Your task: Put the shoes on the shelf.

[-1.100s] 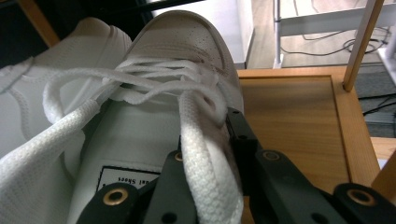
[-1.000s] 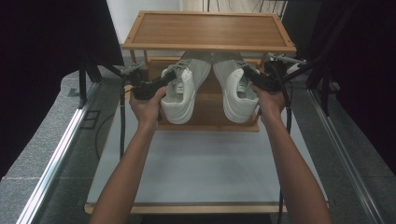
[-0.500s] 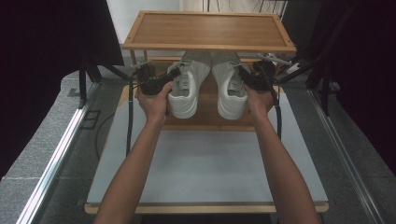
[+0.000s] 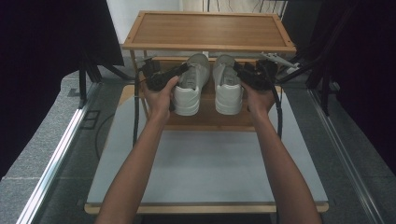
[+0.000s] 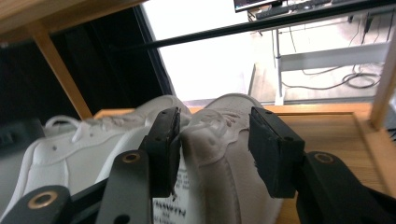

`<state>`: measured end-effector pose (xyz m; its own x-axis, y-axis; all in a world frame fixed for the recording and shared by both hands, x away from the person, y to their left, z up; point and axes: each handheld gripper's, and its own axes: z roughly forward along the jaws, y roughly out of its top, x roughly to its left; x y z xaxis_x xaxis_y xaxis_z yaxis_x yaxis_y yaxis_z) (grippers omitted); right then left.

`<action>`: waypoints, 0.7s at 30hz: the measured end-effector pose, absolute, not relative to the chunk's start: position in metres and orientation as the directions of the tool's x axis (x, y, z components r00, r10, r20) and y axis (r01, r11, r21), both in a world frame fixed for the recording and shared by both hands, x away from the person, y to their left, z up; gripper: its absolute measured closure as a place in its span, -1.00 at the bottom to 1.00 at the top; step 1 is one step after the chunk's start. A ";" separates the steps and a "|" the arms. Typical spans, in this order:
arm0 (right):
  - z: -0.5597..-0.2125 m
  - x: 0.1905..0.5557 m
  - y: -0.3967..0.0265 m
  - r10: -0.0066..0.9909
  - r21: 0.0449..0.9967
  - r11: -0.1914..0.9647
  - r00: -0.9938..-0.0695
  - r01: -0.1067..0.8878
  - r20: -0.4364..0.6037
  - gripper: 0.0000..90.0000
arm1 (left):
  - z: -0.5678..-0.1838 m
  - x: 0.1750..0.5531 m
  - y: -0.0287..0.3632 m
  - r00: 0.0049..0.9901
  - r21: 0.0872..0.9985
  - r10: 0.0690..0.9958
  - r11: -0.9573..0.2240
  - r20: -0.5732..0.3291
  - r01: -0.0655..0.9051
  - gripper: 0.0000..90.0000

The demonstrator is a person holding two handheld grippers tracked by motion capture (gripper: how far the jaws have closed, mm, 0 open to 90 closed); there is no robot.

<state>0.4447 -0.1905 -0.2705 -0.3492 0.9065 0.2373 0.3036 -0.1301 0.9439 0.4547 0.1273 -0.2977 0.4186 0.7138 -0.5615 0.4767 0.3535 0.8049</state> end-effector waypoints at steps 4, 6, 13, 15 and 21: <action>-0.272 0.430 -0.197 0.906 0.954 -0.079 -0.379 0.288 0.189 0.25 | -0.292 0.442 0.134 0.450 0.829 0.713 0.346 -0.537 0.440 0.04; -0.274 0.422 -0.201 0.904 0.959 -0.051 -0.396 0.279 0.163 0.28 | -0.292 0.436 0.136 0.463 0.847 0.731 0.306 -0.502 0.436 0.03; -0.272 0.390 -0.209 0.886 0.968 0.041 -0.457 0.249 0.080 0.61 | -0.288 0.399 0.155 0.527 0.897 0.740 0.248 -0.419 0.365 0.38; -0.272 0.379 -0.208 0.871 0.967 0.073 -0.488 0.245 0.058 0.75 | -0.288 0.386 0.159 0.569 0.915 0.730 0.199 -0.378 0.352 0.55; -0.276 0.349 -0.203 0.828 0.964 0.153 -0.561 0.218 -0.005 0.95 | -0.293 0.348 0.156 0.646 0.948 0.725 0.033 -0.240 0.315 0.90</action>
<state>0.3494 -0.2028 -0.2761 -0.5608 0.8279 -0.0047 0.2182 0.1533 0.9638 0.3479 0.1559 -0.2929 0.6462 0.7245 -0.2396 0.3152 0.0326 0.9485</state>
